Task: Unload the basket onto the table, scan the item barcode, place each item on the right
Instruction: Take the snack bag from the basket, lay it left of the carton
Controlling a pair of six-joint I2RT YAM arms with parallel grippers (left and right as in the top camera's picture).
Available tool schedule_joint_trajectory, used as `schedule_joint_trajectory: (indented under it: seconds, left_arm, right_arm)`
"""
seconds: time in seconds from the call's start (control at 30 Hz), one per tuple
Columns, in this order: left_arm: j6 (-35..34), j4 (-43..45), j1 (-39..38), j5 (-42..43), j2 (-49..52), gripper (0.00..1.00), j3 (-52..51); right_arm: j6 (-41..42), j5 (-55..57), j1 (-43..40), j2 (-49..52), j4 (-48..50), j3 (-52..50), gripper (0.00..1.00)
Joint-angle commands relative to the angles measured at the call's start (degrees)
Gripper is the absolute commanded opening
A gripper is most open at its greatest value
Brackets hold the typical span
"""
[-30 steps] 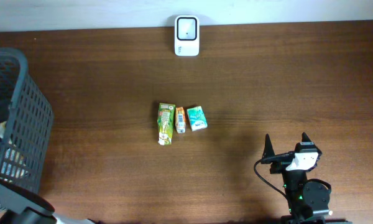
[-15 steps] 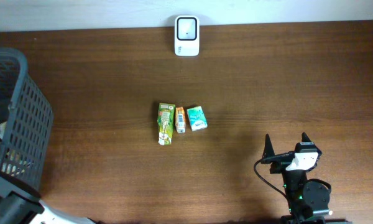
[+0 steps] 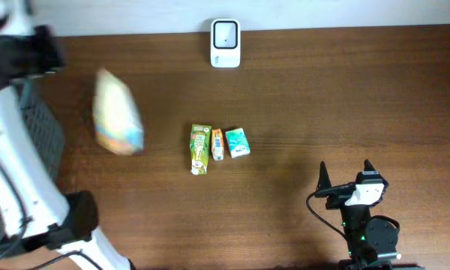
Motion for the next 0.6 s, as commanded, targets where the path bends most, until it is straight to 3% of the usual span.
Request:
schedule_joint_trajectory:
  seconds: [0.0,0.2,0.23,0.27,0.33,0.57]
  left_arm:
    - [-0.1,-0.4,-11.8,-2.6,5.3,0.17,-10.7]
    - [-2.5,12.6,-16.8,-4.9,6.9,0.16,-33.7]
    - [-2.7,13.2,-16.9,-5.5,7.0,0.12,-35.0]
    - [-2.7,13.9,-17.4,-5.3,7.0,0.00,-37.0]
    - [-3.0,15.9,-18.9,-5.7,7.0,0.00,-45.4]
    - [-4.8,40.9,-19.4,-5.2,7.0,0.00,-73.4]
  right_arm:
    - [0.4,0.5,-0.1,-0.3,-0.2,-0.4,0.99]
    - [0.4,0.5,-0.1,-0.3,-0.2,-0.4,0.99]
    - [0.4,0.5,-0.1,-0.3,-0.2,-0.4,0.99]
    - [0.4,0.5,-0.1,-0.3,-0.2,-0.4,0.99]
    - [0.4,0.5,-0.1,-0.3,-0.2,-0.4,0.99]
    - [0.4,0.5,-0.1,-0.3,-0.2,-0.4,0.99]
